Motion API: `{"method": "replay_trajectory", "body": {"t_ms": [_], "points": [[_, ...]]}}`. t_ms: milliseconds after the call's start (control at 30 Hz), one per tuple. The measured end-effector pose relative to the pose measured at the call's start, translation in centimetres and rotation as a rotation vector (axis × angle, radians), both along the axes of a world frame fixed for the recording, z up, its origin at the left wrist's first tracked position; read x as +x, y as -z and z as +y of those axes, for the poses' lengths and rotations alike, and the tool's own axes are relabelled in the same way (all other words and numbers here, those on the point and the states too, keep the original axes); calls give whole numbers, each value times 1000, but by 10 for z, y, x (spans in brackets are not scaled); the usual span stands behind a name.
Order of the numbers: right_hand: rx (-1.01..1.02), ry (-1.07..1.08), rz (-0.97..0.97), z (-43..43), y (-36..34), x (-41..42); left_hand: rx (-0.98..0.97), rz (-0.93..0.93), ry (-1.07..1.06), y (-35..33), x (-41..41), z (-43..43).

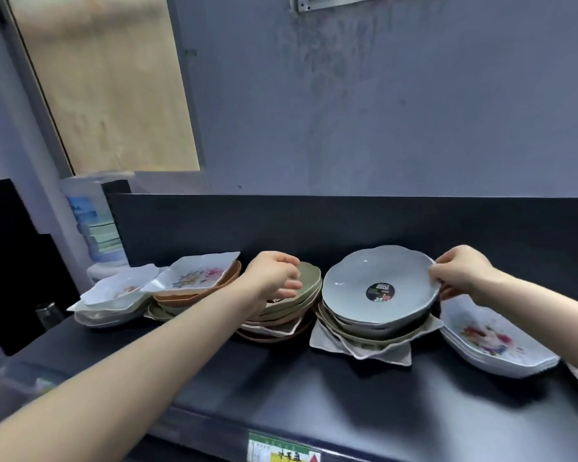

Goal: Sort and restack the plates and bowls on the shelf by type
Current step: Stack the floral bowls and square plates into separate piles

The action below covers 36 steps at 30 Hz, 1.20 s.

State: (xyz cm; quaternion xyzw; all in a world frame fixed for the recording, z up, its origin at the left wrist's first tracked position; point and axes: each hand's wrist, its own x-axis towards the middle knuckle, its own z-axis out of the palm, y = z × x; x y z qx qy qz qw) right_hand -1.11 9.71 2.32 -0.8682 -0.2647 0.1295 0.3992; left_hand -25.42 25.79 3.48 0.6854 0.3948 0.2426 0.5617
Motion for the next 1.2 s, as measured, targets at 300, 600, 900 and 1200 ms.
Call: {"method": "replay_trajectory", "body": {"t_ms": [300, 600, 900, 1200], "points": [[221, 74, -47, 29, -67, -52, -144, -23, 248, -18, 6, 34], [162, -70, 62, 93, -26, -96, -119, -10, 47, -17, -47, 108], [-189, 197, -322, 43, 8, -47, -135, 108, 41, 7, -60, 156], [-375, 213, -356, 43, 30, -36, 69, 241, 67, 20, -47, 167]]}}
